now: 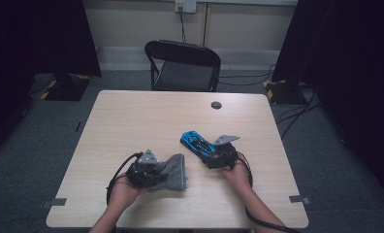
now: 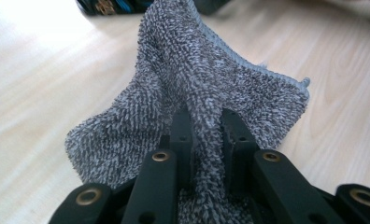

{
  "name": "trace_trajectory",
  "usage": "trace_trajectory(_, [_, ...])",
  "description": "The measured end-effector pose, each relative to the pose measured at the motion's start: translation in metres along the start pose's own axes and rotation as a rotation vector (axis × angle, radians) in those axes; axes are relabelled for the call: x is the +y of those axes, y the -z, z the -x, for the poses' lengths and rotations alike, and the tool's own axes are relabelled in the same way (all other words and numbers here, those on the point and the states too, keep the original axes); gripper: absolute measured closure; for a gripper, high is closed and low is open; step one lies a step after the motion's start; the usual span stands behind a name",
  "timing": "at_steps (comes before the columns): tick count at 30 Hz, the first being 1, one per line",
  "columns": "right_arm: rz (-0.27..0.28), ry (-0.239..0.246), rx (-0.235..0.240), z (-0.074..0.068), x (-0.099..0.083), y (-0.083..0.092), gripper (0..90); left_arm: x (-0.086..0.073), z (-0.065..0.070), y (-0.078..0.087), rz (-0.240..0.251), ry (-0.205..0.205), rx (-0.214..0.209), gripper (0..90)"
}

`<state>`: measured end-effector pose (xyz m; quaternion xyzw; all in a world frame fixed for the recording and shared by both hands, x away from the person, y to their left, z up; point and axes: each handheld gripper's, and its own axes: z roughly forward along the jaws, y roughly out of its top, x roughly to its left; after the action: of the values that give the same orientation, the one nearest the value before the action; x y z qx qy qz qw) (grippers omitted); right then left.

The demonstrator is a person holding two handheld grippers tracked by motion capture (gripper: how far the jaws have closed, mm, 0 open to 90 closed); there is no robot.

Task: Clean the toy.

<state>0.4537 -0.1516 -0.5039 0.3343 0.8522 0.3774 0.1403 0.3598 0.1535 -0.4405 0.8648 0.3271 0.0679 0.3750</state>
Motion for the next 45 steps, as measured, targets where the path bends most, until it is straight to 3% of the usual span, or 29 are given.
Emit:
trace_trajectory(9, [0.000, -0.001, 0.000, 0.000, 0.000, 0.000, 24.0, 0.026, -0.016, -0.002, 0.048, 0.056, -0.011, 79.7])
trace_trajectory(16, [0.000, -0.001, 0.000, 0.000, 0.000, 0.000, 24.0, 0.045, -0.026, -0.006, 0.080, 0.083, 0.009, 79.9])
trace_trajectory(26, [0.000, -0.001, 0.000, 0.000, 0.000, 0.000, 24.0, 0.066, -0.038, -0.018, 0.096, 0.116, 0.040, 79.9])
trace_trajectory(34, [-0.001, -0.001, 0.001, 0.000, 0.000, 0.000, 24.0, 0.083, -0.047, -0.033, 0.078, 0.130, 0.063, 79.9])
trace_trajectory(40, [0.000, -0.001, 0.001, 0.000, 0.000, 0.000, 24.0, 0.096, -0.043, -0.051, 0.080, 0.138, 0.055, 79.9])
trace_trajectory(45, [0.000, -0.001, 0.001, 0.000, 0.000, 0.000, 24.0, 0.107, -0.029, -0.072, 0.078, 0.115, 0.037, 79.8])
